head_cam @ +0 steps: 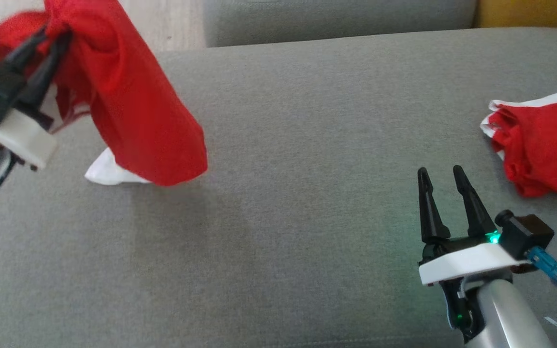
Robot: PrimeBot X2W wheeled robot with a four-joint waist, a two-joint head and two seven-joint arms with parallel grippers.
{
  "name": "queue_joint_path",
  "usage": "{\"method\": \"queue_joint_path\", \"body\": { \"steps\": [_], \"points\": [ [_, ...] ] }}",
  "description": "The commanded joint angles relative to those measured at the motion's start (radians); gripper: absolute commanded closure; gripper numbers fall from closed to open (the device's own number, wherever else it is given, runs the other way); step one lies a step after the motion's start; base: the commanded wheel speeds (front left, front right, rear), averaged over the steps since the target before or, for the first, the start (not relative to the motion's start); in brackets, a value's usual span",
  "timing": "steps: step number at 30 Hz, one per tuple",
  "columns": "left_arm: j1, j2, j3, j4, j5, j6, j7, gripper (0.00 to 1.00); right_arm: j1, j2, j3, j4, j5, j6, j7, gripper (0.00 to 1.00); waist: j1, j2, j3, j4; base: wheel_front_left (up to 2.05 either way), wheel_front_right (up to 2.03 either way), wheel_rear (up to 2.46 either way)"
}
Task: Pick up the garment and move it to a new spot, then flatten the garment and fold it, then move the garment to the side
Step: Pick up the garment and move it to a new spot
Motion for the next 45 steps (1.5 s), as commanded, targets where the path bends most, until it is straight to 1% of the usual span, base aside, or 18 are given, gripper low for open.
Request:
{"method": "queue_joint_path", "body": {
  "steps": [1, 3, 5, 6, 8, 10, 13, 16, 20, 24, 28, 30, 31, 34, 36, 40, 45],
  "points": [
    [-0.097, 0.072, 0.066, -0.067, 0.003, 0.003, 0.011, 1.00, -0.017, -0.002, 0.022, -0.025, 0.010, -0.001, -0.016, 0.00, 0.0000, 0.0000, -0.010, -0.016, 0.00, 0.00, 0.00],
    [-0.113, 0.086, 0.055, -0.116, 0.016, -0.019, 0.025, 1.00, -0.016, -0.002, 0.022, -0.022, 0.012, -0.001, -0.017, 0.00, 0.0000, 0.0000, -0.014, -0.024, 0.00, 0.00, 0.00],
    [-0.124, 0.088, 0.036, -0.163, 0.022, -0.050, 0.045, 1.00, -0.017, -0.002, 0.022, -0.019, 0.014, -0.001, -0.018, 0.00, 0.0000, 0.0000, -0.015, -0.033, 0.00, 0.00, 0.00],
    [-0.124, 0.088, 0.036, -0.163, 0.022, -0.050, 0.045, 1.00, -0.017, -0.002, 0.022, -0.019, 0.014, -0.001, -0.018, 0.00, 0.0000, 0.0000, -0.015, -0.033, 0.00, 0.00, 0.00],
    [-0.131, 0.083, 0.008, -0.198, 0.028, -0.085, 0.074, 1.00, -0.020, -0.002, 0.022, -0.018, 0.018, -0.001, -0.019, 0.00, 0.0000, 0.0000, -0.015, -0.045, 0.00, 0.00, 0.00],
    [-0.136, 0.067, -0.030, -0.227, 0.033, -0.119, 0.099, 1.00, -0.024, -0.002, 0.025, -0.018, 0.023, -0.001, -0.020, 0.00, 0.0000, 0.0000, -0.012, -0.060, 0.00, 0.00, 0.00],
    [-0.138, 0.024, -0.097, -0.249, 0.032, -0.151, 0.129, 1.00, -0.032, -0.002, 0.036, -0.017, 0.028, -0.001, -0.021, 0.00, 0.0000, 0.0000, 0.000, -0.089, 0.00, 0.00, 0.00],
    [-0.147, -0.030, -0.156, -0.237, 0.027, -0.165, 0.141, 1.00, -0.045, -0.002, 0.051, -0.018, 0.033, -0.001, -0.022, 0.00, 0.0000, 0.0000, 0.019, -0.133, 0.00, 0.00, 0.00],
    [-0.170, -0.127, -0.199, -0.173, 0.003, -0.171, 0.134, 1.00, -0.071, -0.002, 0.073, -0.027, 0.046, -0.001, -0.022, 0.00, 0.0000, 0.0000, 0.053, -0.204, 0.00, 0.00, 0.00],
    [-0.210, -0.239, -0.219, -0.058, -0.015, -0.172, 0.124, 1.00, -0.101, -0.002, 0.115, -0.038, 0.066, -0.001, -0.022, 0.00, 0.0000, 0.0000, 0.088, -0.280, 0.00, 0.00, 0.00],
    [-0.263, -0.363, -0.231, 0.083, -0.022, -0.173, 0.105, 1.00, -0.124, -0.002, 0.155, -0.045, 0.089, -0.001, -0.022, 0.00, 0.0000, 0.0000, 0.117, -0.343, 0.00, 0.00, 0.00],
    [-0.285, -0.424, -0.231, 0.155, -0.028, -0.172, 0.087, 0.00, -0.132, -0.002, 0.171, -0.047, 0.100, -0.001, -0.022, 0.00, 0.0000, 0.0000, 0.126, -0.366, 0.00, 0.00, 0.00],
    [-0.299, -0.480, -0.220, 0.217, -0.047, -0.171, 0.062, 0.00, -0.136, -0.002, 0.176, -0.050, 0.109, -0.001, -0.022, 0.00, 0.0000, 0.0000, 0.129, -0.377, 0.00, 0.00, 0.00],
    [-0.320, -0.533, -0.209, 0.284, -0.050, -0.163, 0.022, 0.00, -0.133, -0.002, 0.172, -0.052, 0.114, -0.001, -0.022, 0.00, 0.0000, 0.0000, 0.124, -0.374, 0.00, 0.00, 0.00],
    [-0.321, -0.550, -0.201, 0.314, -0.056, -0.161, 0.003, 0.00, -0.129, -0.002, 0.167, -0.050, 0.109, -0.001, -0.022, 0.00, 0.0000, 0.0000, 0.117, -0.360, 0.00, 0.00, 0.00],
    [-0.306, -0.542, -0.178, 0.348, -0.062, -0.152, -0.022, 0.00, -0.118, -0.002, 0.145, -0.044, 0.090, -0.001, -0.022, 0.00, 0.0000, 0.0000, 0.095, -0.311, 0.00, 0.00, 0.00],
    [-0.245, -0.493, -0.102, 0.321, -0.083, -0.112, -0.034, 0.00, -0.102, -0.002, 0.115, -0.038, 0.058, -0.001, -0.022, 0.00, 0.0000, 0.0000, 0.058, -0.231, 0.00, 0.00, 0.00]
  ]
}}
